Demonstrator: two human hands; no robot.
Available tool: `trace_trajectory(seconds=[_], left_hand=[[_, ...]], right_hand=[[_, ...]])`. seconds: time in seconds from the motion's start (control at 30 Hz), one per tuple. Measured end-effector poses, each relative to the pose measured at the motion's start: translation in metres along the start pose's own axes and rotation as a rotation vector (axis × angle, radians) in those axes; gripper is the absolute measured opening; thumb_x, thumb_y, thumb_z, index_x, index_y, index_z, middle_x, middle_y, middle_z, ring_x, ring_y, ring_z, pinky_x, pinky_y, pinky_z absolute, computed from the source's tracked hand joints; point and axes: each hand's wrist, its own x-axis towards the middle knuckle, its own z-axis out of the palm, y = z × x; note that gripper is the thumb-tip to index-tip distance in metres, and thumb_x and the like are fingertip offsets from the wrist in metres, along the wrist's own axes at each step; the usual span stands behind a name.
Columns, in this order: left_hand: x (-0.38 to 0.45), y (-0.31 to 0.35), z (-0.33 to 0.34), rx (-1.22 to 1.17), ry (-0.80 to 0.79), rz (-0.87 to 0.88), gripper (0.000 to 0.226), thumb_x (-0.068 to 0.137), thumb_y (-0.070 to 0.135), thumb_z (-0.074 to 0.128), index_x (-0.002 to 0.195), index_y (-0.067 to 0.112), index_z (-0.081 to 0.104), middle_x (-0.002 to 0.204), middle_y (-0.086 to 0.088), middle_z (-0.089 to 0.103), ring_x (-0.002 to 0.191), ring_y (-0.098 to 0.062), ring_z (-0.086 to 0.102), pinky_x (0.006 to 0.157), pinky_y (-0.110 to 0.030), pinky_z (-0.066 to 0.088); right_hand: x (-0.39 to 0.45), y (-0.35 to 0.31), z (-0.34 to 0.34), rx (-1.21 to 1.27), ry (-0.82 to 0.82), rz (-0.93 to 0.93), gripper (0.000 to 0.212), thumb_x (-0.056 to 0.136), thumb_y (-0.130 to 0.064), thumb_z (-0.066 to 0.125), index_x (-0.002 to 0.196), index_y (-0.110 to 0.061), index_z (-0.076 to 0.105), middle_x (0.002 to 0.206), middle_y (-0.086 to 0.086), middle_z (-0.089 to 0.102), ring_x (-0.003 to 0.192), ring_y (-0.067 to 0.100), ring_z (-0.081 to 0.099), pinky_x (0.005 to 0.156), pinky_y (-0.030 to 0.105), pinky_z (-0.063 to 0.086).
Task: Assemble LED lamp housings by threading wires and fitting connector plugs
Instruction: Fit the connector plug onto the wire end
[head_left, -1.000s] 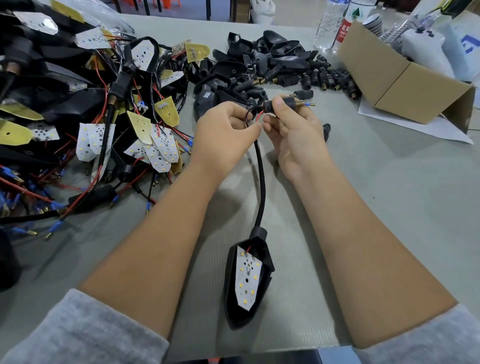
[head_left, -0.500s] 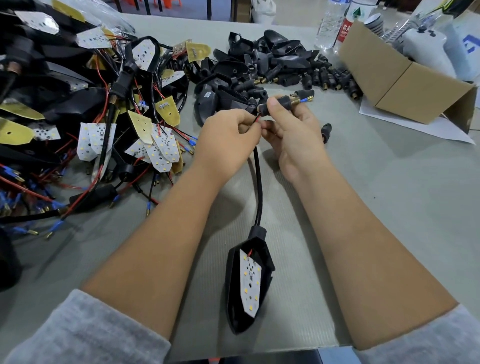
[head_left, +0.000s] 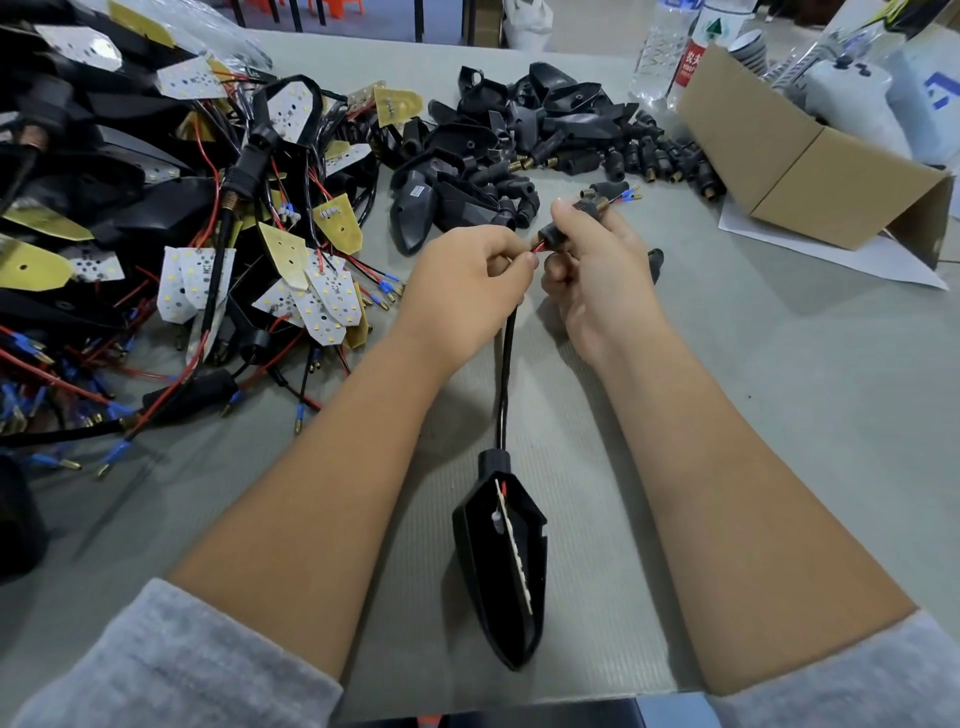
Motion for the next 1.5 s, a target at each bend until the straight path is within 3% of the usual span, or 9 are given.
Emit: trace_trajectory(seconds=[0.3,0.43,0.57,0.8,0.9,0.97,1.1,1.3,1.5], left_hand=[[0.000,0.001,-0.002,-0.031,0.009,-0.059,0.016,0.093,0.024,0.061,0.087,0.016,0.073,0.078,-0.015,0.071,0.079,-0.033,0.065,0.074,-0.046,0.053],[0.000,0.002,-0.002,-0.055,-0.023,-0.096,0.006,0.089,0.028,0.066,0.086,0.027,0.070,0.082,-0.006,0.074,0.080,-0.020,0.067,0.078,-0.038,0.054],[0.000,0.000,-0.001,-0.058,-0.069,-0.129,0.006,0.086,0.026,0.070,0.090,0.022,0.071,0.080,0.001,0.073,0.075,-0.009,0.065,0.075,-0.026,0.052],[0.002,-0.001,-0.003,-0.018,-0.123,-0.114,0.035,0.088,0.017,0.067,0.122,0.021,0.062,0.084,-0.007,0.072,0.083,-0.017,0.066,0.081,-0.029,0.052],[0.004,-0.004,-0.002,-0.021,-0.111,-0.132,0.040,0.088,0.017,0.067,0.128,0.018,0.059,0.083,-0.005,0.072,0.086,-0.014,0.066,0.081,-0.022,0.050],[0.005,-0.006,-0.002,-0.056,-0.082,-0.163,0.035,0.090,0.016,0.065,0.125,0.014,0.061,0.080,0.006,0.072,0.087,-0.007,0.067,0.082,-0.018,0.050],[0.005,-0.008,-0.003,-0.184,-0.039,-0.173,0.010,0.092,0.011,0.063,0.097,0.017,0.068,0.071,0.010,0.071,0.081,-0.011,0.070,0.088,-0.033,0.055],[0.004,-0.006,-0.006,-0.321,-0.033,-0.154,0.023,0.095,0.001,0.057,0.087,0.021,0.066,0.066,0.003,0.065,0.044,-0.001,0.052,0.046,-0.013,0.041],[0.006,-0.008,-0.007,-0.343,-0.009,-0.174,0.015,0.094,0.004,0.060,0.088,0.017,0.065,0.069,0.002,0.068,0.043,0.002,0.049,0.048,-0.012,0.037]], right_hand=[[-0.003,0.006,0.003,-0.159,-0.064,-0.130,0.008,0.094,-0.014,0.062,0.089,-0.017,0.058,0.070,-0.001,0.052,0.058,0.011,0.045,0.053,0.021,0.039],[-0.004,0.005,0.004,-0.111,-0.032,-0.158,0.007,0.096,-0.011,0.059,0.094,-0.018,0.058,0.073,0.002,0.058,0.058,0.012,0.050,0.057,0.023,0.046],[-0.004,0.002,0.002,-0.091,0.021,-0.188,0.009,0.097,-0.011,0.057,0.101,-0.019,0.057,0.079,0.007,0.062,0.060,0.014,0.052,0.059,0.023,0.048],[-0.006,-0.003,0.002,0.111,0.009,-0.161,0.010,0.101,-0.007,0.048,0.106,-0.015,0.050,0.094,0.019,0.059,0.075,0.022,0.059,0.073,0.029,0.053],[-0.007,-0.004,0.002,0.135,0.000,-0.143,0.010,0.102,-0.009,0.046,0.110,-0.015,0.048,0.097,0.021,0.059,0.080,0.025,0.061,0.076,0.030,0.055],[-0.007,-0.004,0.002,0.150,0.003,-0.135,0.011,0.103,-0.011,0.046,0.114,-0.015,0.047,0.096,0.021,0.058,0.081,0.026,0.061,0.075,0.030,0.055],[-0.005,-0.004,0.002,0.096,0.026,-0.143,0.008,0.102,-0.014,0.049,0.109,-0.018,0.050,0.089,0.019,0.060,0.070,0.021,0.061,0.068,0.027,0.054],[-0.003,0.001,0.001,-0.164,-0.004,-0.140,0.009,0.099,-0.019,0.056,0.091,-0.015,0.052,0.085,0.011,0.063,0.058,0.015,0.055,0.058,0.026,0.048],[0.000,0.003,0.000,-0.235,-0.017,-0.102,0.010,0.096,-0.023,0.061,0.089,-0.016,0.059,0.087,0.007,0.063,0.060,0.015,0.054,0.061,0.026,0.047]])
